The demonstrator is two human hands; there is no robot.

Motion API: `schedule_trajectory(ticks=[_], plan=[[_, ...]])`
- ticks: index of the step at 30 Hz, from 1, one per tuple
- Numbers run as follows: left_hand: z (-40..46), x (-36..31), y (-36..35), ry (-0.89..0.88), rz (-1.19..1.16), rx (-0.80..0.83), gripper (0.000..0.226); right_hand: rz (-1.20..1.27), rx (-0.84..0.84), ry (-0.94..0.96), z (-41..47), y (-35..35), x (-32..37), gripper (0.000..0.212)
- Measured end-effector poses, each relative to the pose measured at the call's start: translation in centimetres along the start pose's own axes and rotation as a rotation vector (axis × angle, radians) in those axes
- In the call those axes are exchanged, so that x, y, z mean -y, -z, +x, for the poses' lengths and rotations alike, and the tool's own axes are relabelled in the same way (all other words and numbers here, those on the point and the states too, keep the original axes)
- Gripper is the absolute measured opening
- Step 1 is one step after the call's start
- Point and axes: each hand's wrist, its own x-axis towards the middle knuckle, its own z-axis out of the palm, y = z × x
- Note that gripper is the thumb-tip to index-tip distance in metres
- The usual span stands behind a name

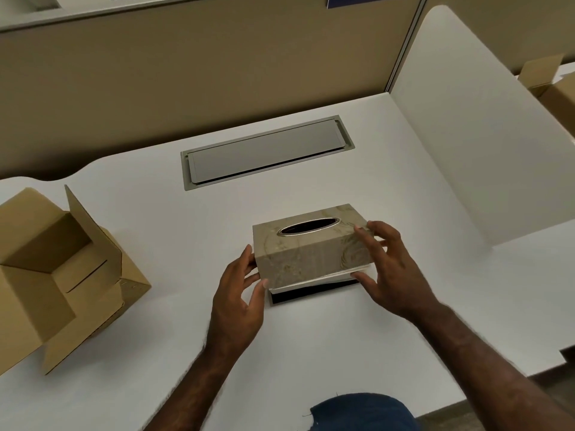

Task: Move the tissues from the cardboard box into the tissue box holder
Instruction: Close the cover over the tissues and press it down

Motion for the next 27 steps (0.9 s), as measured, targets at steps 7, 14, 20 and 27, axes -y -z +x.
schedule_trajectory(ticks=[7, 14, 20, 27], plan=[[-1.6, 0.9, -0.5, -0.015, 0.090, 0.022, 0.068, -0.050, -0.100, -0.044, -1.4, -1.3, 0.5, 0.089], [-2.4, 1.4, -1.2, -0.010, 0.155, 0.028, 0.064, -0.030, -0.108, -0.069, -2.5, -3.1, 0.2, 0.080], [-3.5, 2.1, -1.6, -0.034, 0.170, 0.086, 0.064, -0.059, -0.038, -0.071, -4.4, -3.9, -0.5, 0.071], [-3.9, 2.7, -1.8, -0.117, 0.320, 0.068, 0.058, -0.135, -0.066, -0.044, -4.7, -3.7, 0.6, 0.080]])
